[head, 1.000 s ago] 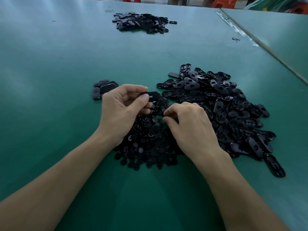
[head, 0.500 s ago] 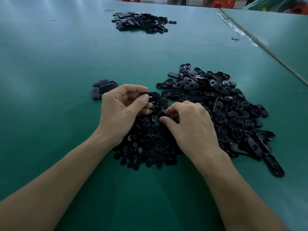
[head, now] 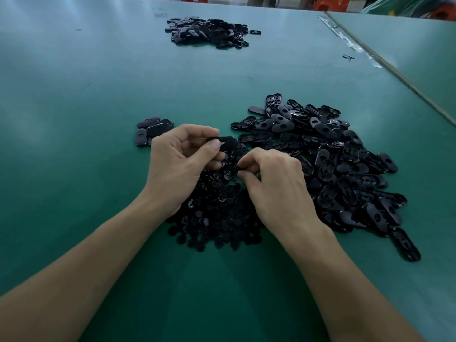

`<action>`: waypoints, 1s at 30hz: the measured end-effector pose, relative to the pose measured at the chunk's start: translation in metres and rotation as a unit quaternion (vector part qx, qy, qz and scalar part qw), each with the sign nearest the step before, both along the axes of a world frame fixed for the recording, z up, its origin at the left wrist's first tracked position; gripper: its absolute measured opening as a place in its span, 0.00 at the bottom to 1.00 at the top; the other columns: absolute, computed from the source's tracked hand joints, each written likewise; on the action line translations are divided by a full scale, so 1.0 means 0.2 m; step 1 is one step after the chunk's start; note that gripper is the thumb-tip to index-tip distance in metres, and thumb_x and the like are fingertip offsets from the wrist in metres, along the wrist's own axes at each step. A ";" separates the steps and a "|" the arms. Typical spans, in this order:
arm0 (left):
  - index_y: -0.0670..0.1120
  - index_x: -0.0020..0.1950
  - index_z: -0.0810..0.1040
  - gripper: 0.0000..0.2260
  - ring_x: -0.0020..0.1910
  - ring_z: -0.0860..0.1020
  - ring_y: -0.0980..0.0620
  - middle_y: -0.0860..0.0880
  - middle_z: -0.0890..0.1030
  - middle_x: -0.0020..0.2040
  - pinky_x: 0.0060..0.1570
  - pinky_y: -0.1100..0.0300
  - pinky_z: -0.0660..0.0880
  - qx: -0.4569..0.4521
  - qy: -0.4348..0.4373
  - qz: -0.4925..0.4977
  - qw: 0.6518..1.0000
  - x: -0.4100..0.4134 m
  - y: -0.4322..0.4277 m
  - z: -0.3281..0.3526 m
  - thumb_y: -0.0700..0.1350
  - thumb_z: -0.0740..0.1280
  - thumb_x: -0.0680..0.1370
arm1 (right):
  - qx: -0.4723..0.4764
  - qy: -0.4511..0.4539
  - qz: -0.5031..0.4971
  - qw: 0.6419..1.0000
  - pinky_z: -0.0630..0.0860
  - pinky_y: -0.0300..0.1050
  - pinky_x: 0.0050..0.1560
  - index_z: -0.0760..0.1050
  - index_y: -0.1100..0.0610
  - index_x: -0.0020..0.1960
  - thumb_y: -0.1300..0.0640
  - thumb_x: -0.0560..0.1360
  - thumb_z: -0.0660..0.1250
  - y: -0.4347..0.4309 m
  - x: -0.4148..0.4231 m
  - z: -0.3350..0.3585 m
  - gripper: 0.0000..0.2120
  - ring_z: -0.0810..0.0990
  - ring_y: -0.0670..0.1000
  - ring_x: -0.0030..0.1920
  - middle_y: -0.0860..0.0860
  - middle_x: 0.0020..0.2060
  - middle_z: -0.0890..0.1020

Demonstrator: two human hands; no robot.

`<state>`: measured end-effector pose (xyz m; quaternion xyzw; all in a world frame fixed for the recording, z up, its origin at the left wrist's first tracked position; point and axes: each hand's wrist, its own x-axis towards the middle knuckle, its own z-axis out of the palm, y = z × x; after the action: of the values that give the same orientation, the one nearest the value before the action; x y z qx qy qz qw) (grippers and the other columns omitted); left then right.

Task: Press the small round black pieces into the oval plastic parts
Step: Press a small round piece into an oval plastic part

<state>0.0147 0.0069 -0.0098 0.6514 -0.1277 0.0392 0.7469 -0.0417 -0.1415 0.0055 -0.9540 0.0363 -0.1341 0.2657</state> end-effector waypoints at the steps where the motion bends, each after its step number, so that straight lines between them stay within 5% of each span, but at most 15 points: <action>1: 0.42 0.48 0.82 0.07 0.36 0.84 0.53 0.50 0.84 0.35 0.38 0.63 0.80 0.001 -0.001 0.001 1.000 0.00 0.00 0.00 0.31 0.70 0.78 | 0.007 -0.004 0.004 1.000 0.74 0.49 0.57 0.82 0.53 0.55 0.56 0.79 0.69 0.00 0.00 0.00 0.06 0.77 0.52 0.53 0.50 0.48 0.81; 13: 0.44 0.49 0.82 0.07 0.38 0.85 0.51 0.49 0.85 0.38 0.39 0.62 0.81 0.012 -0.001 0.006 1.000 0.00 0.00 -0.01 0.32 0.70 0.78 | 0.081 -0.065 0.051 0.993 0.73 0.41 0.46 0.78 0.55 0.47 0.56 0.80 0.67 -0.01 0.01 0.01 0.04 0.76 0.47 0.44 0.46 0.42 0.79; 19: 0.46 0.48 0.83 0.08 0.38 0.85 0.51 0.49 0.86 0.39 0.39 0.62 0.81 0.024 -0.007 0.002 1.000 0.00 0.01 -0.02 0.33 0.71 0.78 | 0.091 -0.098 0.046 0.990 0.76 0.42 0.51 0.80 0.56 0.55 0.60 0.79 0.68 0.00 0.01 0.00 0.06 0.77 0.46 0.46 0.46 0.44 0.80; 22: 0.46 0.48 0.83 0.08 0.39 0.86 0.50 0.48 0.86 0.40 0.39 0.62 0.81 0.036 -0.015 0.002 0.999 0.00 0.01 -0.02 0.33 0.71 0.77 | 0.098 -0.124 0.038 0.987 0.73 0.35 0.48 0.79 0.55 0.57 0.60 0.78 0.69 0.00 0.01 0.00 0.08 0.76 0.44 0.42 0.45 0.40 0.78; 26: 0.48 0.48 0.83 0.07 0.40 0.86 0.48 0.47 0.86 0.40 0.41 0.59 0.82 0.061 -0.033 0.000 0.998 0.00 0.01 -0.03 0.36 0.73 0.75 | 0.121 -0.135 0.031 0.983 0.71 0.27 0.45 0.82 0.54 0.52 0.60 0.77 0.71 0.00 0.01 0.00 0.05 0.77 0.41 0.43 0.45 0.42 0.80; 30: 0.51 0.47 0.84 0.08 0.39 0.86 0.47 0.48 0.87 0.40 0.43 0.55 0.83 0.093 -0.054 -0.003 0.994 0.00 0.01 -0.03 0.37 0.74 0.74 | 0.124 -0.126 0.056 0.983 0.72 0.29 0.48 0.84 0.52 0.50 0.60 0.77 0.72 -0.01 0.00 0.01 0.05 0.77 0.41 0.47 0.45 0.46 0.78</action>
<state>0.0137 0.0081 -0.0154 0.7147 -0.1728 0.0601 0.6750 -0.0409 -0.1426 0.0068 -0.8896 -0.0342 -0.2324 0.3917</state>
